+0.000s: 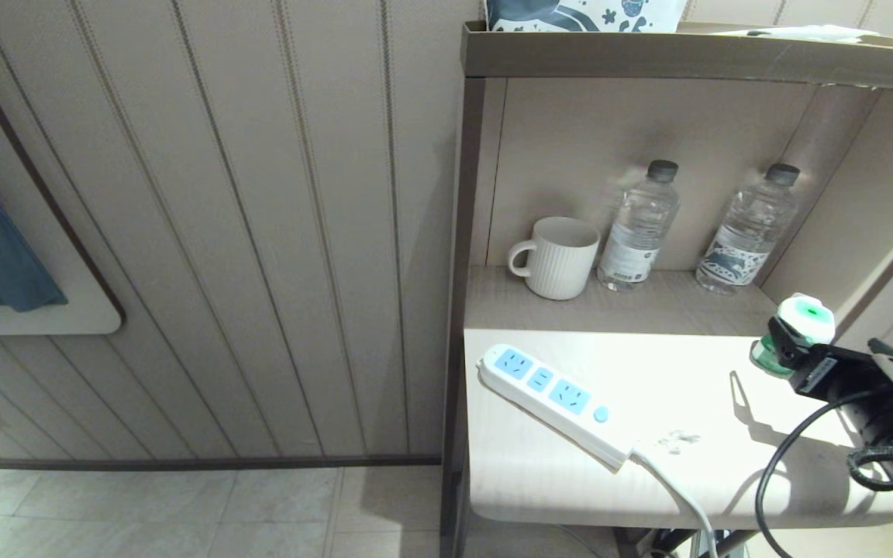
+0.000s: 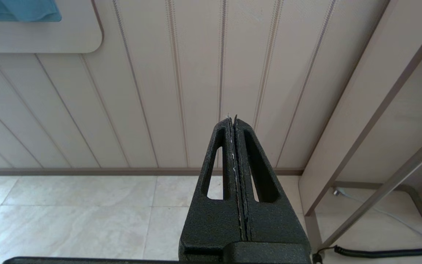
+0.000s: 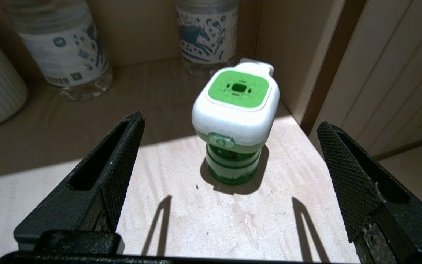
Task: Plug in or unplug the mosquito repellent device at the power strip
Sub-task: Pick up the mosquito repellent liquid
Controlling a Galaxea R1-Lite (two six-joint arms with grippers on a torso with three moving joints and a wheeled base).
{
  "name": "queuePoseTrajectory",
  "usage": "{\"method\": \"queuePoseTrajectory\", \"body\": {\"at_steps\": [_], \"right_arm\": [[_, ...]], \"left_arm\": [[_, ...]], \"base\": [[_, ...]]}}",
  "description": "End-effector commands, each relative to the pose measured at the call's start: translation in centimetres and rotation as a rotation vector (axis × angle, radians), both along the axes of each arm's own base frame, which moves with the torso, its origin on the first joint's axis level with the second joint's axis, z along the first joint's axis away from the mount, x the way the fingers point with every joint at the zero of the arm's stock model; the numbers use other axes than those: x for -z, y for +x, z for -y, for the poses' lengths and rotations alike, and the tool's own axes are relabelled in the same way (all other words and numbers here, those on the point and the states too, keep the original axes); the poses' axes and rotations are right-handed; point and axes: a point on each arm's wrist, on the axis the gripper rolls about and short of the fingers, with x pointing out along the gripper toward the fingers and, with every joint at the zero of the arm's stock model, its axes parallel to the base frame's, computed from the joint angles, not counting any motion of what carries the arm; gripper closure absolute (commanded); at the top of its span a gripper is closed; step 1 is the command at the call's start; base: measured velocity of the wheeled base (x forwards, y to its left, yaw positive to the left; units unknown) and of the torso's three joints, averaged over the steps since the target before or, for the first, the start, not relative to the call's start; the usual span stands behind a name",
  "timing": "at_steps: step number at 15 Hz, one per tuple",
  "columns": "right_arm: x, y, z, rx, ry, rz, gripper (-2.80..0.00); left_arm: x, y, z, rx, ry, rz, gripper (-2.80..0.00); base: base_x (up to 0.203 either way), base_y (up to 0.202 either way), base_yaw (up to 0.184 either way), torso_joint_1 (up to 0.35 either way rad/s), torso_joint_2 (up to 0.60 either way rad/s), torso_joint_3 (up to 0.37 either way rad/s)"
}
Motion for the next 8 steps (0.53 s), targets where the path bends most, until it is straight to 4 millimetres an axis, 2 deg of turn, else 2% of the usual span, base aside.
{"method": "queuePoseTrajectory", "body": {"at_steps": [1, 8], "right_arm": [[0.7, 0.9, -0.4, 0.007, 0.001, -0.009, -2.8], [0.1, 2.6, -0.3, 0.075, 0.009, 0.033, -2.8]], "left_arm": [[0.0, 0.0, 0.0, 0.0, 0.0, -0.001, 0.0], [0.0, 0.0, 0.0, 0.0, 0.0, -0.001, 0.0]], "base": [[0.0, 0.0, 0.0, 0.0, 0.0, 0.0], [0.0, 0.0, 0.0, 0.0, 0.0, 0.0]]}}
